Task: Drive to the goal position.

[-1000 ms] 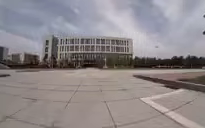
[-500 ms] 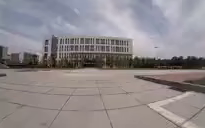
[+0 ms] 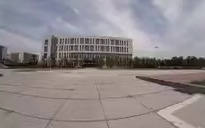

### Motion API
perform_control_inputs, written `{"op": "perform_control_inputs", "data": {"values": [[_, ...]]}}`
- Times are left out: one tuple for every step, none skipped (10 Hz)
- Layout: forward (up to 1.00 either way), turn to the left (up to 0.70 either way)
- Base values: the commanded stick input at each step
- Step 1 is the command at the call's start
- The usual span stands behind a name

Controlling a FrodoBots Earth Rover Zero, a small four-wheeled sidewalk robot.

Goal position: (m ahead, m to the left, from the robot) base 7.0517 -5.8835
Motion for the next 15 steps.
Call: {"op": "perform_control_inputs", "data": {"values": [[0.70, 0.00], [0.70, 0.00], [0.70, 0.00], [0.70, 0.00], [0.70, 0.00], [0.70, 0.00], [0.70, 0.00], [0.70, 0.00], [0.70, 0.00], [0.70, 0.00], [0.70, 0.00], [0.70, 0.00], [0.70, 0.00], [0.70, 0.00], [0.70, 0.00]]}}
